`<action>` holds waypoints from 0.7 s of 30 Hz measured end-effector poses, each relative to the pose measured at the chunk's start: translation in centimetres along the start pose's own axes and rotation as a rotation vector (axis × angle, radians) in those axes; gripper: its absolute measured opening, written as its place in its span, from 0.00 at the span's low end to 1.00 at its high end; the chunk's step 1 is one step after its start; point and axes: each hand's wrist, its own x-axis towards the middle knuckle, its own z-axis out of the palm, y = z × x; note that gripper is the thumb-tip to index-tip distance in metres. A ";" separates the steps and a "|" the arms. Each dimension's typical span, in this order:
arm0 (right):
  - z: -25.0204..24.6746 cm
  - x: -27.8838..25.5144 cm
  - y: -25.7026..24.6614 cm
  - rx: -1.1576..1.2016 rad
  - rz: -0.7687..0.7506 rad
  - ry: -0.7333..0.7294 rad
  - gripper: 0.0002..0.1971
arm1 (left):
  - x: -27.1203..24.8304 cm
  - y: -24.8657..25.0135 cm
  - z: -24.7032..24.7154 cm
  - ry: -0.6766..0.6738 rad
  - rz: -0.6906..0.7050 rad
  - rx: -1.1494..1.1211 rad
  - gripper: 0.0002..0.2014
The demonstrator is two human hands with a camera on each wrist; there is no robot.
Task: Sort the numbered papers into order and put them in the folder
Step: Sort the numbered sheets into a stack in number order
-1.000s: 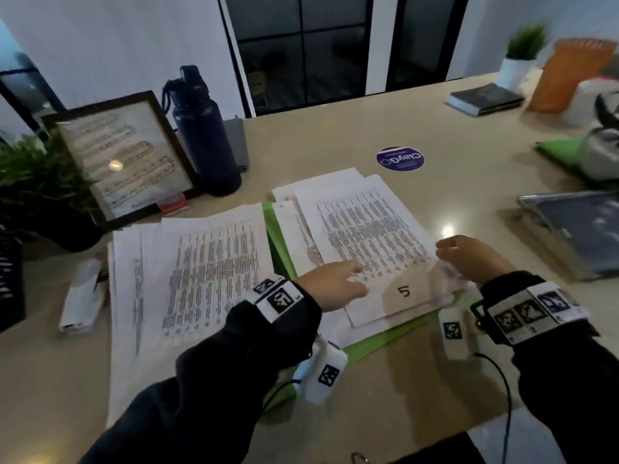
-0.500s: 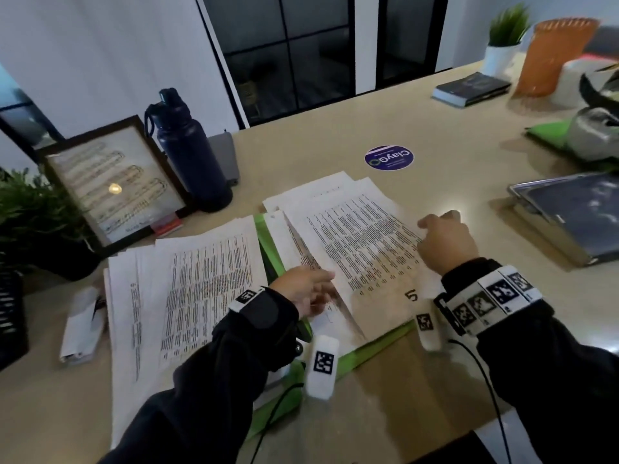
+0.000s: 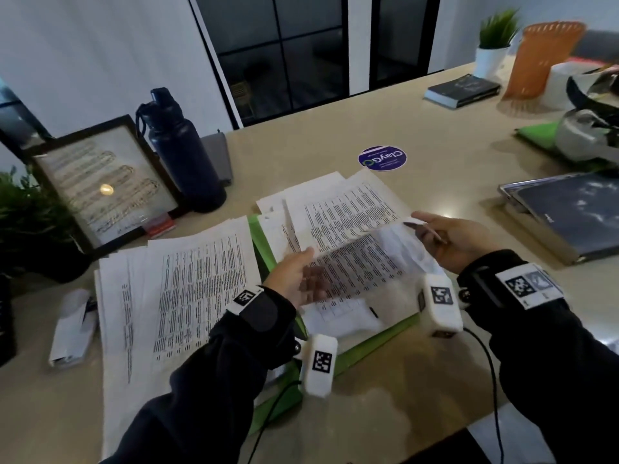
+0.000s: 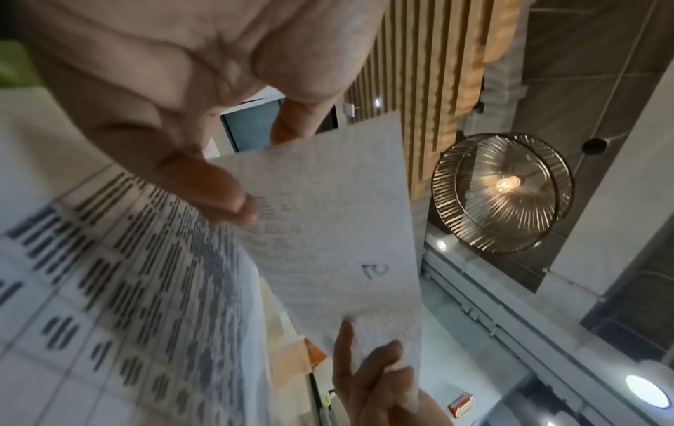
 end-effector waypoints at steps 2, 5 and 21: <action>0.3 0.0 -0.2 0.031 0.016 -0.022 0.12 | -0.1 0.4 -0.8 0.009 0.037 -0.038 0.16; 0.8 -0.4 -0.1 0.028 0.043 -0.059 0.10 | 0.0 0.8 -1.5 0.066 0.085 -0.068 0.18; -0.3 -1.1 2.1 -1.244 -0.002 -0.051 0.10 | 0.1 0.6 -5.1 0.130 0.157 0.584 0.14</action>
